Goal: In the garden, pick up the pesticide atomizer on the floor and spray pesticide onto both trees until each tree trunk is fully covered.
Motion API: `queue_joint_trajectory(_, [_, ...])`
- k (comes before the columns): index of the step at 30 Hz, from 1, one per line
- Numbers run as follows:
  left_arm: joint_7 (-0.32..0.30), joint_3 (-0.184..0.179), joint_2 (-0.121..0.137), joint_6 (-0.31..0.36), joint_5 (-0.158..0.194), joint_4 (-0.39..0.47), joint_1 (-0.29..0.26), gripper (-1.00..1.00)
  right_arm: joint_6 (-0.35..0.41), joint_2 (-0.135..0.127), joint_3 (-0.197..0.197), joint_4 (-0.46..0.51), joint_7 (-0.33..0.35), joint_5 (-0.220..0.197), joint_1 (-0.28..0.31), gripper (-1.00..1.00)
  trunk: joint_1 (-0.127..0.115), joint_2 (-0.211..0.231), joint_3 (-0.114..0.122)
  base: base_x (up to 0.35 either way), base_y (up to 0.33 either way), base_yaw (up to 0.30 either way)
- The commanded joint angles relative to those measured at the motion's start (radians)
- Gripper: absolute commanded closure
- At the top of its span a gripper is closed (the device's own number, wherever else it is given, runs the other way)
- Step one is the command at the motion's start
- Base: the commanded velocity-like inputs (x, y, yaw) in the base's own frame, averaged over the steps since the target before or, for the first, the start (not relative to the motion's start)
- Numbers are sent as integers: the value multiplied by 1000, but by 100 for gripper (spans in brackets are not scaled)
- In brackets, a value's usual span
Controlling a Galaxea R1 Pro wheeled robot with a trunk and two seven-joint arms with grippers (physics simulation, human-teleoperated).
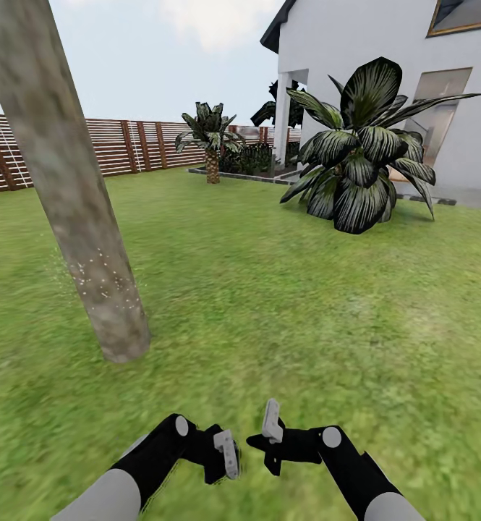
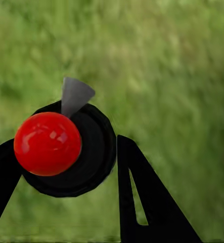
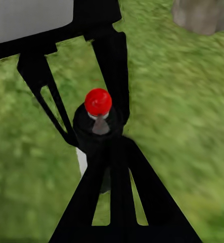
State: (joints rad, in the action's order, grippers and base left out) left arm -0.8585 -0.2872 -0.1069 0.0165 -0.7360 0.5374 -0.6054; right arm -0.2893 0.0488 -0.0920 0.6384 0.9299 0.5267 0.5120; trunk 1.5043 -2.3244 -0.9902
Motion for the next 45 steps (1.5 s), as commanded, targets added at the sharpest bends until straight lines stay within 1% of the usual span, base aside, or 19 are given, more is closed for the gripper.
queue_joint_trajectory(1, [-3,0,17,2,-2,2,0,100,-5,0,1,1,0,9,0,100,0,0,-1,0,0,0])
queue_joint_trajectory(10, [-1,2,232,-18,6,0,9,100,-7,-5,-1,-4,1,10,0,100,0,0,-1,0,0,0])
queue_joint_trajectory(11, [-1,3,252,-19,6,0,9,100,-7,-6,-1,-4,1,10,0,-100,0,0,-1,0,0,0])
queue_joint_trajectory(13, [-1,3,307,-19,7,-1,19,100,-7,-9,0,-5,1,10,0,-100,0,0,-1,0,0,0])
queue_joint_trajectory(16, [6,7,341,-18,6,-25,40,100,-7,-13,4,-6,-4,9,0,-100,0,0,-1,0,0,0])
queue_joint_trajectory(18, [35,27,344,-18,8,-52,46,100,-7,-15,8,-15,-20,9,-1,-100,0,0,-1,0,0,0])
queue_joint_trajectory(21, [134,94,335,-18,55,-97,48,100,-8,-31,10,-79,-128,8,-3,-100,0,0,-1,0,0,0])
queue_joint_trajectory(24, [274,167,325,-21,188,-190,49,100,-11,-70,10,-236,-351,2,-6,-100,0,0,-1,0,0,0])
queue_joint_trajectory(25, [344,181,319,-40,256,-232,50,100,-18,-81,11,-312,-449,0,-7,-100,0,0,-1,0,0,0])
queue_joint_trajectory(27, [462,190,304,-111,353,-296,50,100,-55,-90,19,-410,-585,-6,-7,-100,0,0,-1,0,0,0])
queue_joint_trajectory(28, [565,193,289,-175,426,-353,52,100,-105,-93,41,-477,-694,-25,-9,-100,0,0,-1,0,0,0])
queue_joint_trajectory(29, [632,194,279,-212,468,-390,56,100,-140,-94,56,-513,-767,-42,-11,-100,0,0,-1,0,0,0])
queue_joint_trajectory(30, [729,196,264,-261,523,-436,71,100,-191,-95,75,-554,-888,-69,-17,-100,0,0,-1,0,0,0])
queue_joint_trajectory(32, [856,196,244,-339,584,-470,113,100,-245,-97,88,-591,-1105,-118,-25,-100,0,0,-1,0,0,0])
queue_joint_trajectory(35, [946,199,231,-423,640,-494,163,100,-269,-97,94,-605,-1317,-192,-59,-100,0,0,-1,0,0,0])
queue_joint_trajectory(36, [958,200,222,-439,666,-498,183,100,-273,-97,94,-607,-1349,-207,-70,-100,0,0,-1,0,0,0])
queue_joint_trajectory(39, [968,200,204,-453,694,-500,205,100,-275,-91,92,-610,-1375,-220,-80,-100,0,0,-1,0,0,0])
queue_joint_trajectory(44, [971,201,198,-455,709,-502,211,100,-274,-81,93,-611,-1316,-225,-82,-100,0,0,-1,0,0,0])
queue_joint_trajectory(45, [972,201,198,-454,711,-502,211,100,-274,-56,94,-611,-1306,-226,-82,-100,0,0,-1,0,0,0])
